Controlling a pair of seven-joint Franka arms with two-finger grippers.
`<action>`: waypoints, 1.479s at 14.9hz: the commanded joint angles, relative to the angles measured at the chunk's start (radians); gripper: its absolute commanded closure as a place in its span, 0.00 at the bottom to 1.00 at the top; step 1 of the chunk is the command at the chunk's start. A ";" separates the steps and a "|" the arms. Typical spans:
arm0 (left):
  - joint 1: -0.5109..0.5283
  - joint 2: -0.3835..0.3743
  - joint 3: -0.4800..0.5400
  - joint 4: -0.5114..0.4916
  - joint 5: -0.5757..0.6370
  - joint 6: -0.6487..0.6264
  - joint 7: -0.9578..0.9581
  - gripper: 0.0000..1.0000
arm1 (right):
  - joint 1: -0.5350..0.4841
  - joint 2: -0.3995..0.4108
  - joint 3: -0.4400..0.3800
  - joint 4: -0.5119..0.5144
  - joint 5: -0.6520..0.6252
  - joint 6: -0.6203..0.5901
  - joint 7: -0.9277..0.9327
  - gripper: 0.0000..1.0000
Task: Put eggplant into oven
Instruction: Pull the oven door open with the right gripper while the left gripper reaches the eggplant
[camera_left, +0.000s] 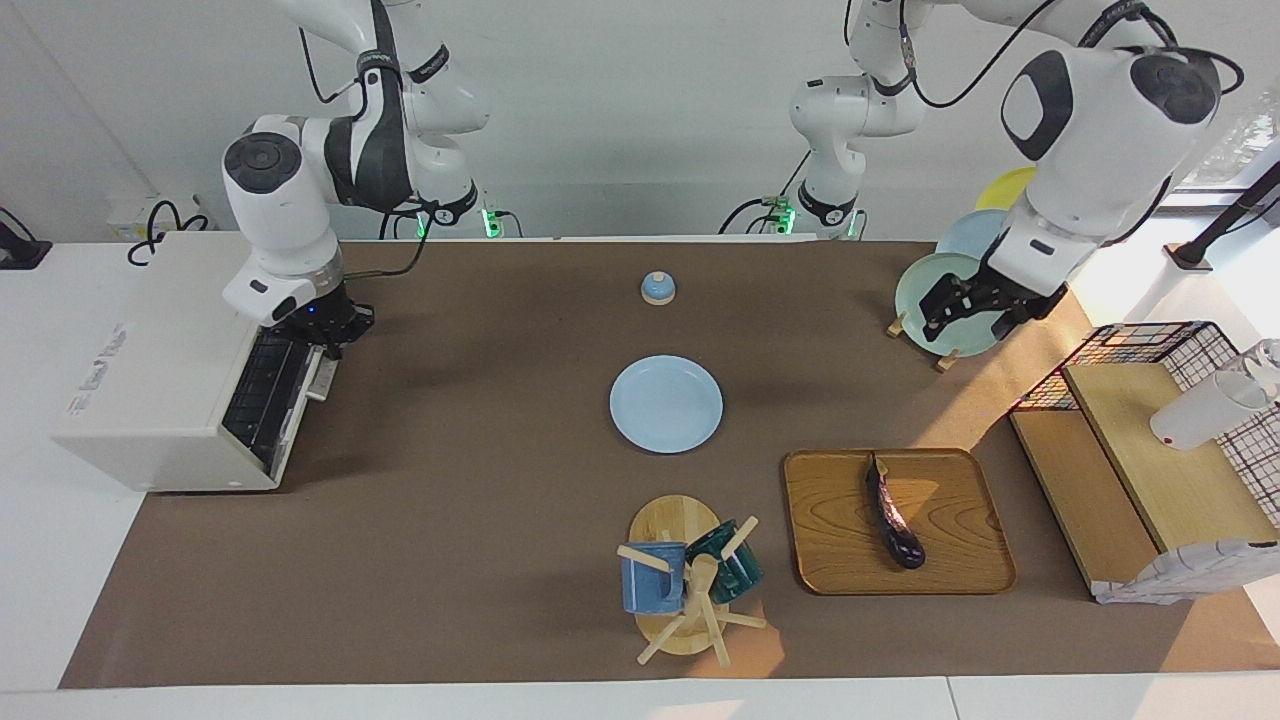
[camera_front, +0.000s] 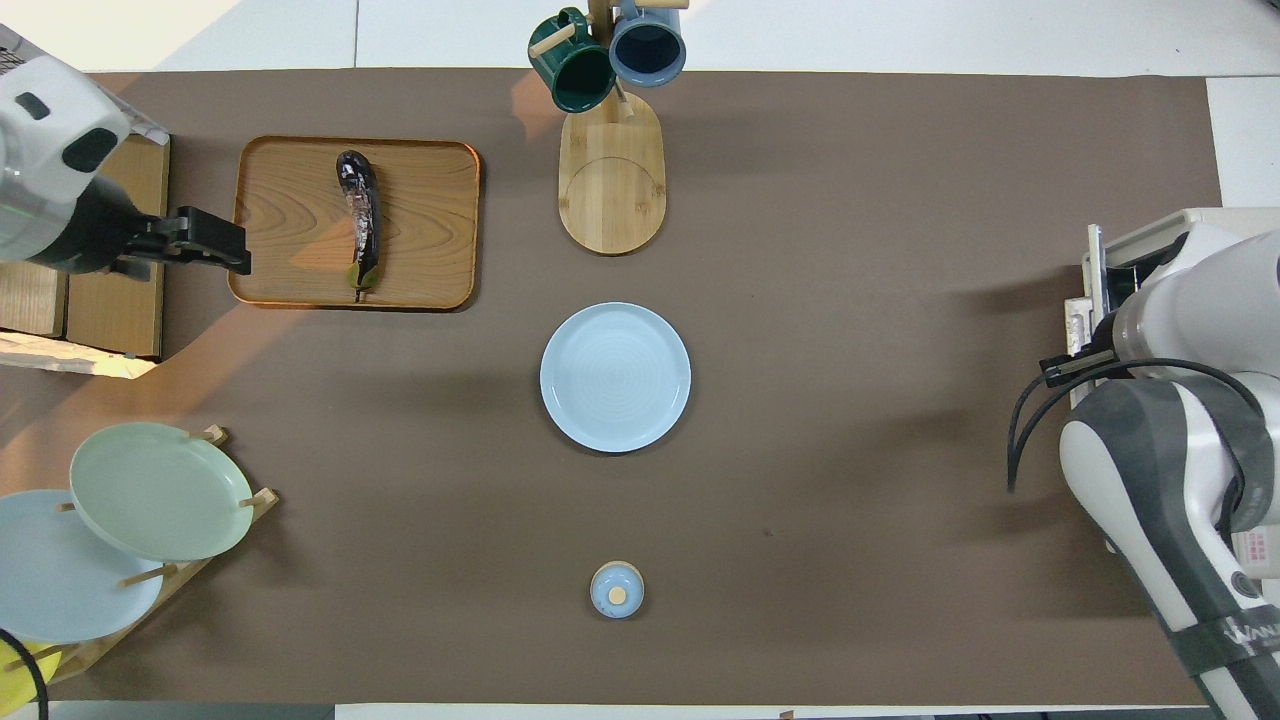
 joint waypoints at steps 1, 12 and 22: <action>-0.008 0.125 0.004 0.026 -0.012 0.111 -0.004 0.00 | -0.021 0.090 -0.010 -0.031 0.022 0.151 0.001 1.00; -0.061 0.402 0.004 0.037 0.023 0.472 0.082 0.00 | 0.046 0.164 -0.009 -0.107 0.027 0.349 0.148 1.00; -0.072 0.391 0.004 -0.022 0.012 0.516 0.111 0.24 | 0.122 0.144 -0.007 0.256 0.165 -0.187 0.193 1.00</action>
